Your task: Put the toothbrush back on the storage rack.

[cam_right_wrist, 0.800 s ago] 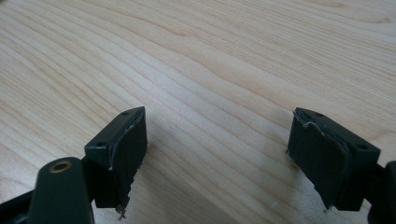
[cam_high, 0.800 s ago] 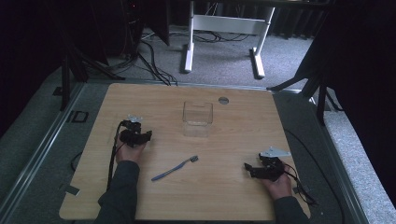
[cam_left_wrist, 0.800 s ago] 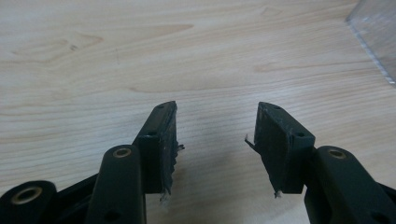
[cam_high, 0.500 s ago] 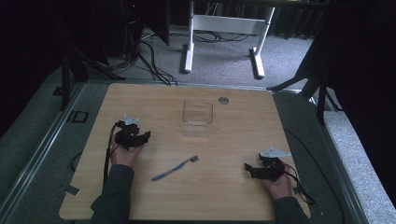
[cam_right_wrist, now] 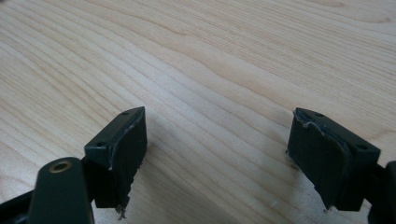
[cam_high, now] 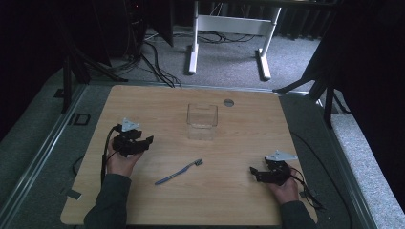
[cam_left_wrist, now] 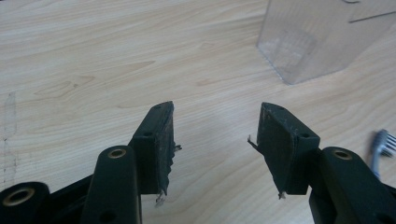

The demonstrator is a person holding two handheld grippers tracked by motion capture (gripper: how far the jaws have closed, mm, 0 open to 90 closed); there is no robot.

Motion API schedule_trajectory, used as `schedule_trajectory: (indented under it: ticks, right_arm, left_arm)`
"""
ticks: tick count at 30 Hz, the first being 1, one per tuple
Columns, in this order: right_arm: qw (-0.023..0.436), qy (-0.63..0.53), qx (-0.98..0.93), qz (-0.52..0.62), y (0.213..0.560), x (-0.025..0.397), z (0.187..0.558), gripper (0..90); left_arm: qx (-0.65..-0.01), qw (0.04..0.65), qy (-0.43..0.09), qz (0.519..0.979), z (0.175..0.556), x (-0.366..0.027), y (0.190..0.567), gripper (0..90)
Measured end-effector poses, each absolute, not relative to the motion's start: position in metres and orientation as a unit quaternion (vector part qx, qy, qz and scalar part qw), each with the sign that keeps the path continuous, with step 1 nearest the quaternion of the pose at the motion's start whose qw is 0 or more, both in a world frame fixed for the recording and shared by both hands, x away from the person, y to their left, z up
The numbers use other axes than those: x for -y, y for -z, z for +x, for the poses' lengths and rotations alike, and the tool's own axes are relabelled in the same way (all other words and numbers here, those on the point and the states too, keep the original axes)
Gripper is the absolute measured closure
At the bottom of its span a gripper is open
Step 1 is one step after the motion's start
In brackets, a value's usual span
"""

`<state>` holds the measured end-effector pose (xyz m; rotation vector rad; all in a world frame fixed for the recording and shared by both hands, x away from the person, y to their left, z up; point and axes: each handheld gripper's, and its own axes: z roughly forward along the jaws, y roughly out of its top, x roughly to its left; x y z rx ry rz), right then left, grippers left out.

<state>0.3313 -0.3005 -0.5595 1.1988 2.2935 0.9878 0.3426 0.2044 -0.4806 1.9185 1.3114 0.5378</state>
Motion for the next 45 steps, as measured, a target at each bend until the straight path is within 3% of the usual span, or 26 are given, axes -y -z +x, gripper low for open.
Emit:
schedule_trajectory:
  ticks: [17, 45]
  right_arm:
    - [0.185, -0.351, -0.814, 0.425, 0.560, 0.300, 0.331, 19.4]
    - [0.184, -0.351, -0.814, 0.424, 0.560, 0.300, 0.332, 19.3]
  left_arm:
    - [-0.451, 0.339, -0.191, 0.803, 0.334, -0.181, 0.463, 48.5]
    - [-0.421, 0.309, -0.146, 0.840, 0.335, -0.161, 0.451, 49.2]
